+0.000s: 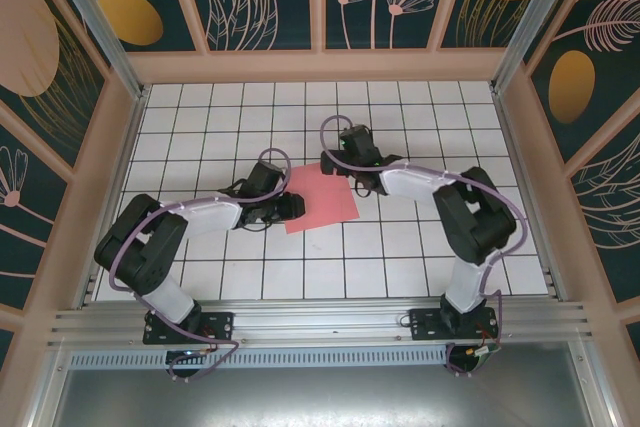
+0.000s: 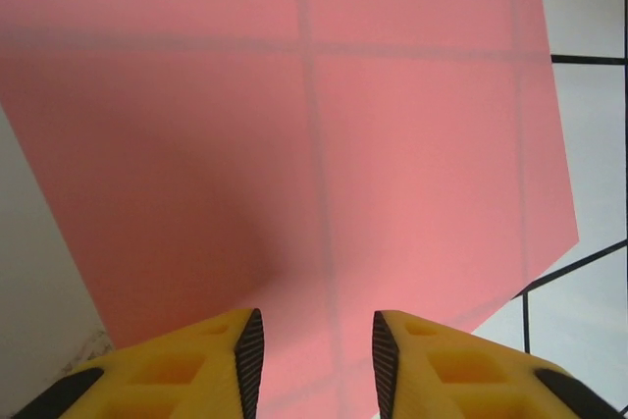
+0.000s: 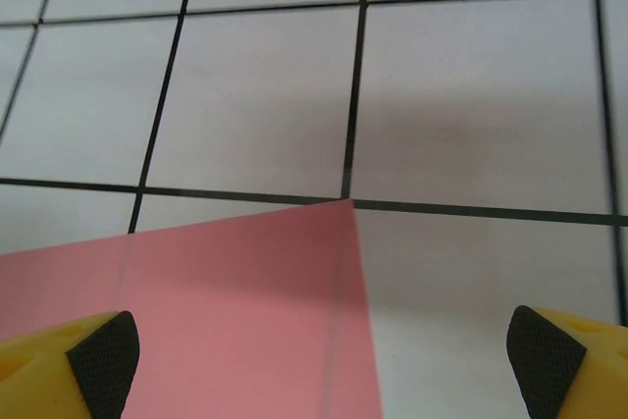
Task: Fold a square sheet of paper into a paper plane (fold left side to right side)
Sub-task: Pick up the square sheet of paper from the center of the table.
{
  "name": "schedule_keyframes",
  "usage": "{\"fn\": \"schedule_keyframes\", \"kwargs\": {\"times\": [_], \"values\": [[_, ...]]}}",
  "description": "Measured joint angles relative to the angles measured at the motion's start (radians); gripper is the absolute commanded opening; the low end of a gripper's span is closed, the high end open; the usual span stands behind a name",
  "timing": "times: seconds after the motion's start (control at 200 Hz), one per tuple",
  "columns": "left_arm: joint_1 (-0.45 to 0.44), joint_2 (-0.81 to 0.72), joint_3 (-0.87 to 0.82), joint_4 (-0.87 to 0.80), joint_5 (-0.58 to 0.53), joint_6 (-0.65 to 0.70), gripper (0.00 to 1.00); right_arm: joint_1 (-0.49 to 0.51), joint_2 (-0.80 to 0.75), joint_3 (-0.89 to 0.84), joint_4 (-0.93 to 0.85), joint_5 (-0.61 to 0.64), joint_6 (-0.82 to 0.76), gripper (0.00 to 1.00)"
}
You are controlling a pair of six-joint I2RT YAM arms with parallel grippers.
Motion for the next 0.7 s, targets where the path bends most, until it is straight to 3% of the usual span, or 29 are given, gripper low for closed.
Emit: {"fn": "schedule_keyframes", "kwargs": {"times": [0.29, 0.696], "values": [[0.0, 0.041, -0.007, 0.024, -0.008, -0.011, 0.31, 0.016, 0.142, 0.097, -0.064, -0.032, 0.0, 0.99], [0.001, 0.069, -0.002, 0.068, -0.034, 0.001, 0.25, 0.076, 0.15, 0.111, -0.112, -0.06, -0.007, 0.97]]}}
